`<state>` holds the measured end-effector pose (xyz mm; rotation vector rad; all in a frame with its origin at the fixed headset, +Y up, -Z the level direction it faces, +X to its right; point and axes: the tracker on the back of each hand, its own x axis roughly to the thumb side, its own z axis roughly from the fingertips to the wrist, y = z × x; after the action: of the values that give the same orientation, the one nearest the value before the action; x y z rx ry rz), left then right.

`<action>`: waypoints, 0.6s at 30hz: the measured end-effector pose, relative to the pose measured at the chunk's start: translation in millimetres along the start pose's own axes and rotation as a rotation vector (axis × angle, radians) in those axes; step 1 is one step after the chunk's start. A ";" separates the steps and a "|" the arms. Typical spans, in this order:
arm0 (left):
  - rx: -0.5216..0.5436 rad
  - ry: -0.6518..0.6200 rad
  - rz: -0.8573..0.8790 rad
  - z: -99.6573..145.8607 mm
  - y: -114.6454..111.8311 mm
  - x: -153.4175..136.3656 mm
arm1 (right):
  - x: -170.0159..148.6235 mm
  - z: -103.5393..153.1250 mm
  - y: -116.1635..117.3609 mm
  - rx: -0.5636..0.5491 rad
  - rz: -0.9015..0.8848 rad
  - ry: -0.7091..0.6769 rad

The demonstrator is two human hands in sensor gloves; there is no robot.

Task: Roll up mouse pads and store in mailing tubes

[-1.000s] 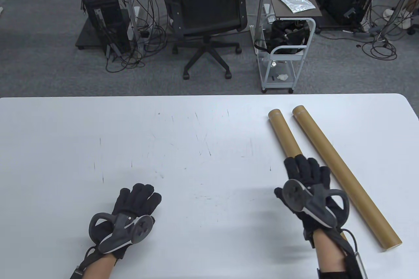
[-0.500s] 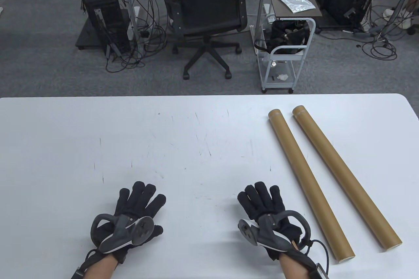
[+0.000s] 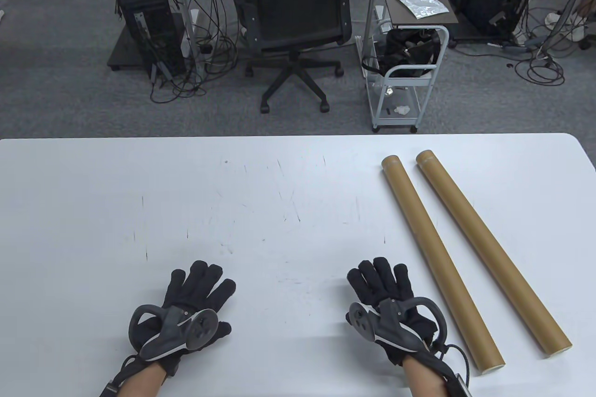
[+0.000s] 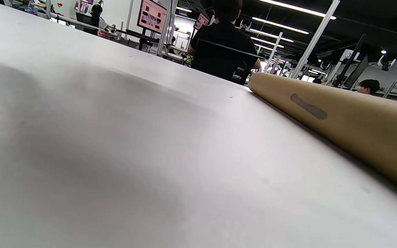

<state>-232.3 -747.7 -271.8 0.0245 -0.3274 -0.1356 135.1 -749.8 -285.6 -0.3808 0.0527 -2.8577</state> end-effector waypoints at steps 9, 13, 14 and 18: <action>-0.009 0.007 -0.003 -2.4 -1.5 0.5 | -9.7 -0.8 -0.1 -0.025 -0.069 0.012; -0.006 0.022 0.001 -2.3 -1.2 -4.1 | -7.2 -1.4 -1.7 -0.021 -0.074 0.001; -0.006 0.025 0.006 -2.2 -1.3 -5.1 | -6.4 -1.5 -2.1 -0.022 -0.079 -0.001; -0.012 0.033 0.005 -3.0 -2.8 -8.8 | -2.6 -1.7 -2.6 -0.020 -0.066 -0.009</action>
<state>-239.9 -749.3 -277.6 0.0139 -0.2934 -0.1316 136.4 -746.6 -287.7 -0.4064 0.0690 -2.9220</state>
